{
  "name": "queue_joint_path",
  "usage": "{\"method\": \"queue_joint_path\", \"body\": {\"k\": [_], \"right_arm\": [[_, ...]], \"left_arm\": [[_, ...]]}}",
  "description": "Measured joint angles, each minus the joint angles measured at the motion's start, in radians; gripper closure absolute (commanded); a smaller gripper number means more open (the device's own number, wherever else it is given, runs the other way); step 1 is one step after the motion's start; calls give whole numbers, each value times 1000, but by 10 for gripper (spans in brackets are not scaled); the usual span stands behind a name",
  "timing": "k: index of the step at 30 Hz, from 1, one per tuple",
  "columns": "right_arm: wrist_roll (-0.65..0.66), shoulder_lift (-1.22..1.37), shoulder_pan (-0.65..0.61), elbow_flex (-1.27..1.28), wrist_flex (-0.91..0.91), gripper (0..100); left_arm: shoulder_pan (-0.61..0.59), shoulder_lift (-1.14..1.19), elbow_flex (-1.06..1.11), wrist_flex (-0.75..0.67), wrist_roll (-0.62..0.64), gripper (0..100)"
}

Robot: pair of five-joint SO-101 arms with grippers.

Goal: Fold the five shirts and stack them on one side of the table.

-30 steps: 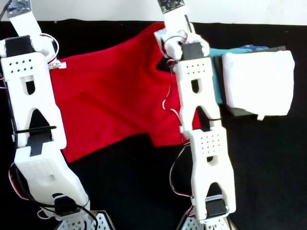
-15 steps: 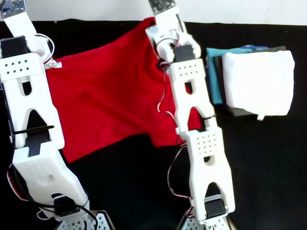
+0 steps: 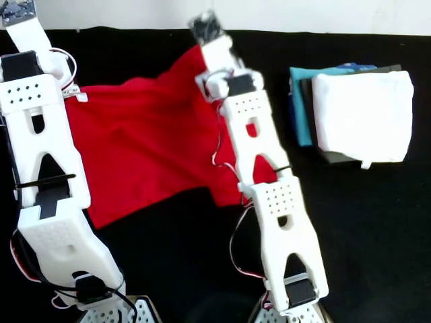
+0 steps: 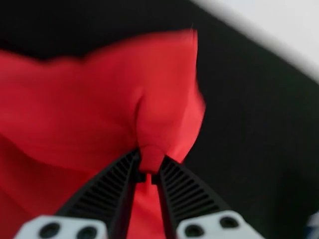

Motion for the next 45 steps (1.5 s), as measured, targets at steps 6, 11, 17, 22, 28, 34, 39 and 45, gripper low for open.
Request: {"method": "queue_joint_path", "body": {"k": [6,11,17,22,28,34,39,45], "right_arm": [[3,138,26,0,-117,993],[5,164,69,-2,-163,993],[5,140,104,-109,-41,993],[5,91,118,-262,166,993],[5,60,118,-382,473,993],[5,60,120,-382,677,993],[5,15,149,-382,690,993],[6,-144,158,-348,690,993]], "left_arm": [[0,0,38,0,0,992],[0,0,78,0,0,992],[3,0,112,43,0,992],[5,-11,112,112,0,992],[5,-43,112,253,-57,992],[5,-43,118,334,-100,992],[-6,-44,209,342,-146,992],[-15,-44,304,342,-169,992]]}}
